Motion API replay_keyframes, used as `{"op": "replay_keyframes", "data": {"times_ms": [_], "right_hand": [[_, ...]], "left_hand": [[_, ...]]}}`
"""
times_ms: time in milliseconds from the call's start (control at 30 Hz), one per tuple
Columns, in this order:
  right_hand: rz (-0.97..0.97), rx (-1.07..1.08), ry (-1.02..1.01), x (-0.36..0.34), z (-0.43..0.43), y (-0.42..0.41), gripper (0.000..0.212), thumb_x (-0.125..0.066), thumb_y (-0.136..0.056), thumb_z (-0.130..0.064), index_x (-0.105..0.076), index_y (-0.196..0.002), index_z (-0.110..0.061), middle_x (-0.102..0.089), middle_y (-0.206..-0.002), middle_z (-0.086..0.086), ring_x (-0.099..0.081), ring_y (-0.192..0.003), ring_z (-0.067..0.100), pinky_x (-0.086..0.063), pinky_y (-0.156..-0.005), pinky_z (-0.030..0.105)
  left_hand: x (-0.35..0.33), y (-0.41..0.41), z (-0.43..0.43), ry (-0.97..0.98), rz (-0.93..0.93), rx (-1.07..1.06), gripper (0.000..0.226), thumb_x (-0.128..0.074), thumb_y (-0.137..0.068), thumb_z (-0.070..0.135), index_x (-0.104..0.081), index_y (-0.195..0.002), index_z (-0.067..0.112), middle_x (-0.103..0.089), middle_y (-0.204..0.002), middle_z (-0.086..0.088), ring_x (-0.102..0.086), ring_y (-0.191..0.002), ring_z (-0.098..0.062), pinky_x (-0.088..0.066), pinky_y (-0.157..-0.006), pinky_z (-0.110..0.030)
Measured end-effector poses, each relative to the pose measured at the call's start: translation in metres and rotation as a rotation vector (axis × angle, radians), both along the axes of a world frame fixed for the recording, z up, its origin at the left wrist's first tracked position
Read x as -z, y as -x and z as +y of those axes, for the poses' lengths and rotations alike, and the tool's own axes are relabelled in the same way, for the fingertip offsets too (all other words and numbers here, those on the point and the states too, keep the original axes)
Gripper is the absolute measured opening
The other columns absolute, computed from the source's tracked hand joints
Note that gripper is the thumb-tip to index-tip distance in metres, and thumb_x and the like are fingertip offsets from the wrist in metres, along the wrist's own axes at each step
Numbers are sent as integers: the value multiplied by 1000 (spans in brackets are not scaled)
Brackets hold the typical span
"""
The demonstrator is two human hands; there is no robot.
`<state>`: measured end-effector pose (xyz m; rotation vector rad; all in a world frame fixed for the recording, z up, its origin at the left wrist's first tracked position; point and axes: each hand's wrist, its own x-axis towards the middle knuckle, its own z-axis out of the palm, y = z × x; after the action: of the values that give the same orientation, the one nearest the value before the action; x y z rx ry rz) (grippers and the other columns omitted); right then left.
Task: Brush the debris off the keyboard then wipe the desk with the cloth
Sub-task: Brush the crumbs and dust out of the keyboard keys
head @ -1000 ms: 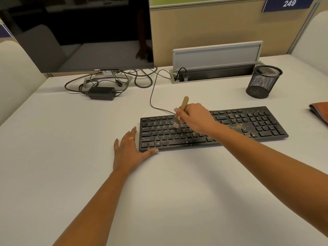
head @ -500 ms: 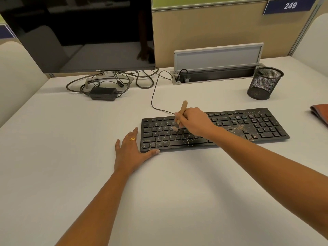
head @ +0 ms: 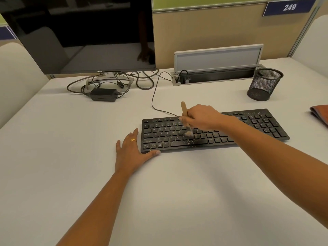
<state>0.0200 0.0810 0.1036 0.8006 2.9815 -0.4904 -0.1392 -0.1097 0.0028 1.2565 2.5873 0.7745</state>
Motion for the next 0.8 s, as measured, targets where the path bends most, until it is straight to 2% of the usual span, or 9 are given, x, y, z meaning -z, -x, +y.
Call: {"op": "replay_keyframes", "data": {"times_ms": [167, 300, 367, 467, 600, 667, 800], "right_hand": [[186, 85, 39, 10, -2, 3, 44, -38, -97, -45, -67, -88, -14, -62, -78, 1, -51, -66, 14, -34, -54, 22], [108, 69, -48, 16, -4, 1, 51, -35, -97, -48, -69, -97, -11, -59, -72, 0, -51, -66, 14, -32, -53, 24], [93, 77, -84, 12, -2, -2, 49, -34, -98, -44, -69, -94, -10, -59, -72, -4, -47, -63, 10, -30, -54, 26], [122, 94, -49, 9, -4, -5, 48, -35, -99, -39, -70, -91, -7, -66, -82, 3, -52, -71, 15, -35, -64, 27], [110, 48, 1, 12, -14, -5, 45, -33, -100, -37, -66, -87, -10, -64, -77, 3, -55, -69, 16, -39, -59, 27], [119, 71, -5, 11, -13, -4, 44, -32, -101, -36, -65, -89, -10, -60, -76, 2, -55, -71, 18, -39, -61, 28], [241, 171, 8, 15, -8, -1, 45, -33, -100, -38, -62, -81, -9, -64, -81, 6, -54, -71, 20, -37, -64, 29]], "left_hand": [[1, 1, 0, -11, -4, -2, 119, -60, -57, 78, -18, -151, 20, -31, -154, 3, -22, -144, -11, 1, -119, -41], [-1, 1, 0, -11, -16, 3, 121, -55, -53, 81, -17, -152, 21, -30, -154, 3, -21, -144, -11, 2, -119, -40], [-1, 0, -1, -9, -19, 5, 122, -53, -52, 82, -17, -152, 20, -30, -154, 3, -21, -144, -12, 2, -119, -40], [-2, 0, -1, -6, -15, 1, 123, -53, -52, 82, -17, -152, 20, -31, -154, 2, -22, -144, -12, 1, -119, -41], [-1, 0, 0, -2, -3, 3, 122, -54, -53, 81, -18, -152, 19, -31, -154, 1, -21, -144, -13, 0, -119, -42], [-2, 0, -1, 2, -7, 5, 124, -51, -51, 82, -17, -152, 19, -30, -154, 1, -21, -144, -13, 1, -119, -41], [-3, -1, -1, 3, 1, 2, 123, -51, -51, 82, -18, -151, 19, -30, -154, 1, -21, -144, -13, 0, -119, -41]]}}
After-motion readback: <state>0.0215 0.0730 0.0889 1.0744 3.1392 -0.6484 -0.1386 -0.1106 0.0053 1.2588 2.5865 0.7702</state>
